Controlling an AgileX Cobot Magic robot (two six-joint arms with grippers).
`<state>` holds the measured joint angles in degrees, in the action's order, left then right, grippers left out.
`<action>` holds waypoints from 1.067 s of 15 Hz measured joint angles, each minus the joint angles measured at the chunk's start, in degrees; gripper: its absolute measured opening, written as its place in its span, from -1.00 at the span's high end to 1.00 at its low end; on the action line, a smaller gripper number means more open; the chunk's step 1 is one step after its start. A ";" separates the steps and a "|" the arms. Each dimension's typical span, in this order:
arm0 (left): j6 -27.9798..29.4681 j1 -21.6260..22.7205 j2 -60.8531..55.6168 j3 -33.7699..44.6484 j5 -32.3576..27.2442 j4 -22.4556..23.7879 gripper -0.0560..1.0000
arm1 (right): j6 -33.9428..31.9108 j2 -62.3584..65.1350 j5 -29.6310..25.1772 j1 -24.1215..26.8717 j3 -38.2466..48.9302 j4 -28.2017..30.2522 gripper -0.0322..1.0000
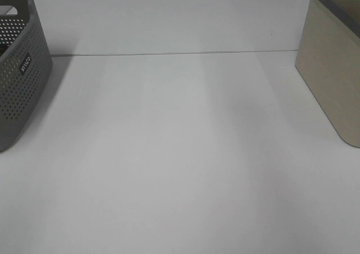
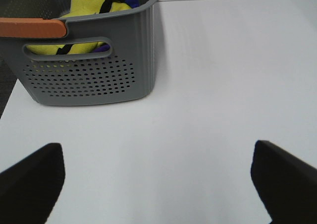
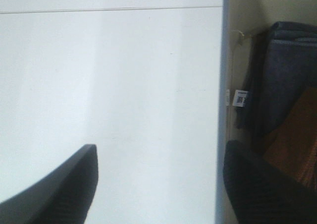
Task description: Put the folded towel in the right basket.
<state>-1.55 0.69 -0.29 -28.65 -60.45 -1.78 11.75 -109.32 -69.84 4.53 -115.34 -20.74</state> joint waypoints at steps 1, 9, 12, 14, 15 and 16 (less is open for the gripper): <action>0.00 0.00 0.00 0.00 0.00 0.00 -0.94 | -1.32 1.15 0.00 -2.29 0.00 1.66 -0.36; 0.00 0.00 0.00 0.00 0.00 0.00 -0.94 | -7.28 21.94 0.11 -9.97 25.90 9.28 -0.36; 0.00 0.00 0.00 0.00 0.00 0.00 -0.94 | -7.33 33.80 0.11 -9.97 41.77 10.83 -0.36; 0.00 0.00 0.00 0.00 0.00 0.00 -0.94 | -7.33 42.06 0.11 -9.97 53.11 12.03 -0.36; 0.00 0.00 0.00 0.00 0.00 0.00 -0.94 | -7.33 46.01 0.11 -9.97 57.87 12.49 -0.36; 0.00 0.00 0.00 0.00 0.00 0.00 -0.94 | -7.33 48.24 0.11 -9.97 60.45 12.83 -0.36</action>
<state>-1.55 0.69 -0.29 -28.65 -60.45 -1.78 4.41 -61.08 -69.73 -5.44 -54.89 -7.91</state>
